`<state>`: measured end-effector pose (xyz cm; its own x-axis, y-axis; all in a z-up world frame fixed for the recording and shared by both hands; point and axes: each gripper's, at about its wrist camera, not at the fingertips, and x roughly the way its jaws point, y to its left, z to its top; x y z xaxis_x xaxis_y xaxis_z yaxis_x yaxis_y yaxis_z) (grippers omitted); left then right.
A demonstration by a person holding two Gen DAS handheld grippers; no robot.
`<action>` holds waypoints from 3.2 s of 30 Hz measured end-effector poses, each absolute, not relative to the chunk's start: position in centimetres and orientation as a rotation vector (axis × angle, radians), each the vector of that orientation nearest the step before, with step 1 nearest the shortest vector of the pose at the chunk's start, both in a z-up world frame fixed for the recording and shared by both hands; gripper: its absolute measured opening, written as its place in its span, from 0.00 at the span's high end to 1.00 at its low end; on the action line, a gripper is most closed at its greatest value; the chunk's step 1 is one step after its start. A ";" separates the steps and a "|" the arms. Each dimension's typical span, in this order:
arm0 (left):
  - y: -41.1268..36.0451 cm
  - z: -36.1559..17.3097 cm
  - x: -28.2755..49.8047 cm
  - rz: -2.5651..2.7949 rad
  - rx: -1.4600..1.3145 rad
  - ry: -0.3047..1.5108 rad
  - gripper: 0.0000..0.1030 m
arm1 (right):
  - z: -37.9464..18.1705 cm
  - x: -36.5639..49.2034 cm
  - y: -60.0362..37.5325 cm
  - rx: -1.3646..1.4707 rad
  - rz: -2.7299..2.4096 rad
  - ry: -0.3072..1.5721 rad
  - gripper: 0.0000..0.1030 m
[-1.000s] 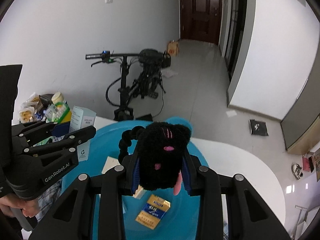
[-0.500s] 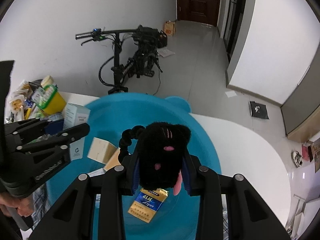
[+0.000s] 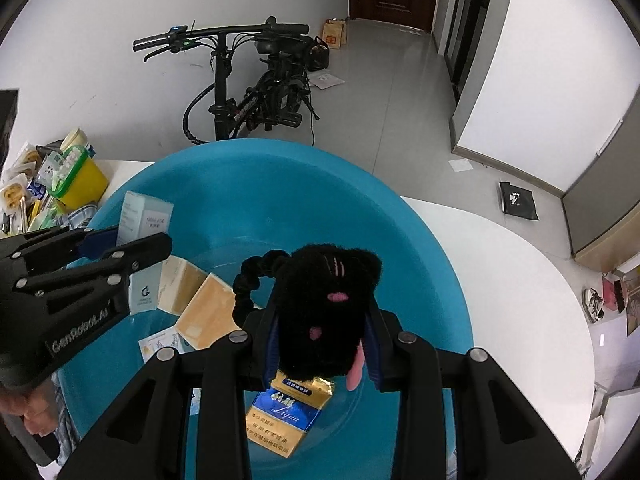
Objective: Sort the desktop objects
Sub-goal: 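Carry the medicine box over the basin with the left tool while the right tool carries the plush toy, then open the left tool to drop the medicine box into the basin, then open the right tool to drop the black plush toy into the basin, then raise both tools away from the basin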
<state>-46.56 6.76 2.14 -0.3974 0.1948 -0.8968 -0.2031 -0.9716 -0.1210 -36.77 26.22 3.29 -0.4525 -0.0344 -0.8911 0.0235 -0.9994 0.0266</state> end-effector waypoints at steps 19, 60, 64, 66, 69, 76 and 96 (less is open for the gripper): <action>8.6 1.1 -50.0 2.468 -1.510 0.051 0.72 | 2.0 -37.8 27.6 1.660 -2.627 -0.068 0.68; 6.6 1.9 -48.2 2.492 -1.493 0.055 0.29 | 0.4 -38.4 28.7 1.739 -2.597 -0.155 0.55; 6.6 2.2 -47.8 2.495 -1.485 0.071 0.29 | 0.9 -38.1 29.1 1.715 -2.640 -0.184 0.35; 6.5 2.5 -47.6 2.501 -1.482 0.072 0.29 | 1.2 -38.0 28.9 1.703 -2.647 -0.163 0.35; 6.2 2.8 -47.2 2.509 -1.477 0.068 0.29 | 1.6 -37.7 28.8 1.694 -2.644 -0.160 0.35; 4.8 4.2 -45.3 2.620 -1.296 0.077 0.29 | 3.6 -36.4 28.9 1.500 -2.780 -0.179 0.35; 1.9 12.1 -38.2 2.870 -0.532 0.063 0.00 | 11.8 -30.5 28.0 0.674 -3.169 -0.098 0.00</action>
